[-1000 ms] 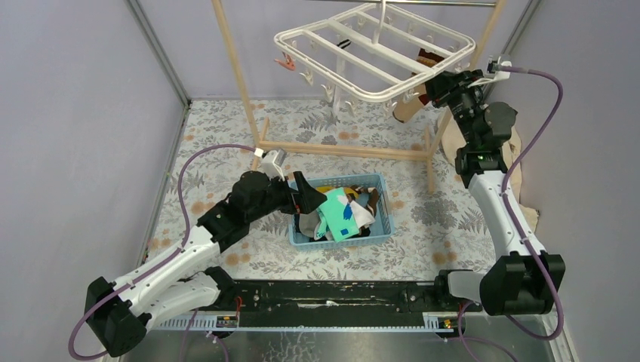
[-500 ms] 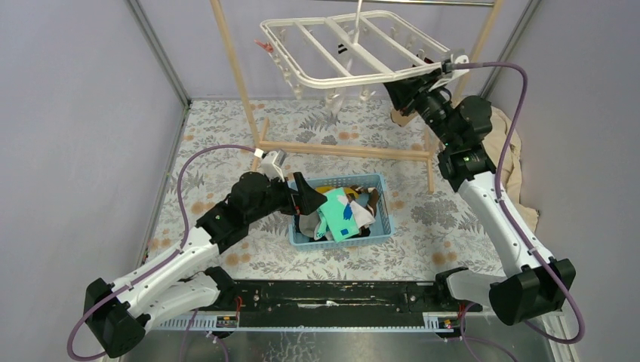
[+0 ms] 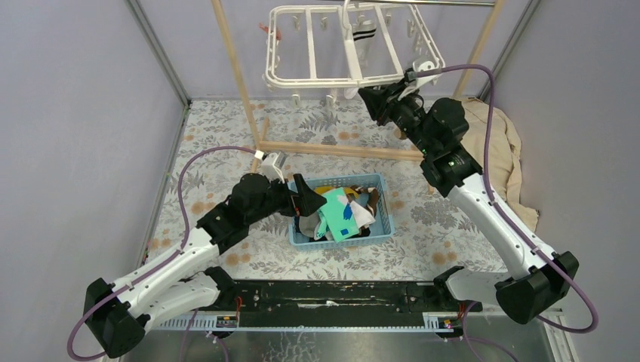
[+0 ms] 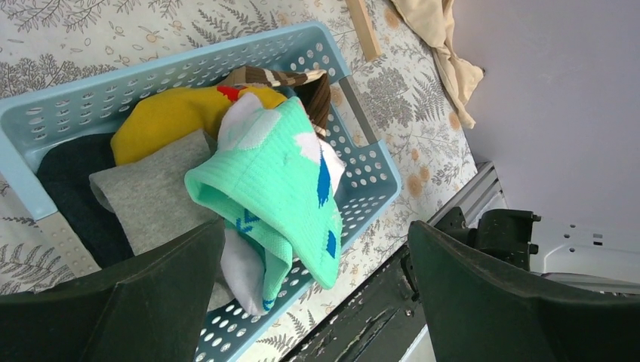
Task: Remove the socks clipped to the hanger
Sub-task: Remove the sock from the hanger.
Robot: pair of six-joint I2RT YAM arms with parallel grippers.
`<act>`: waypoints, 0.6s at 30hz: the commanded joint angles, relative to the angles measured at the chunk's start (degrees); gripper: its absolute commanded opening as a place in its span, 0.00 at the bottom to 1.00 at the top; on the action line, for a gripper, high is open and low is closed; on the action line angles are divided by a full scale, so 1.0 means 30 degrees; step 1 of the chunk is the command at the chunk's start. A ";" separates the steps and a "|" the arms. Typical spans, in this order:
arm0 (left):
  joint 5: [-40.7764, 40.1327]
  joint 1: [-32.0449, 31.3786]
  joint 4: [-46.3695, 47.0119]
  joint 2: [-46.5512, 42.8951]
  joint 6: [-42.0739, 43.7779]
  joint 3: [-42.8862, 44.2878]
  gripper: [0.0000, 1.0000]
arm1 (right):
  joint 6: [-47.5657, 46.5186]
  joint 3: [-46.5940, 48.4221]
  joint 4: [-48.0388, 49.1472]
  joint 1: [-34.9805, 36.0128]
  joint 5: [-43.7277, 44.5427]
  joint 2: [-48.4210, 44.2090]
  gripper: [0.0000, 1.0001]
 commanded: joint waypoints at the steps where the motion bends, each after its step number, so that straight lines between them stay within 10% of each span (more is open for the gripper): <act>1: -0.0298 -0.0090 0.0552 -0.0351 0.0081 -0.0320 0.99 | -0.1394 0.1667 0.0195 0.1347 0.1659 0.0275 0.23; 18: -0.0314 -0.0092 0.0556 -0.0580 0.0080 -0.0538 0.99 | -0.6521 0.5918 -0.1433 0.7702 0.9563 0.3787 0.23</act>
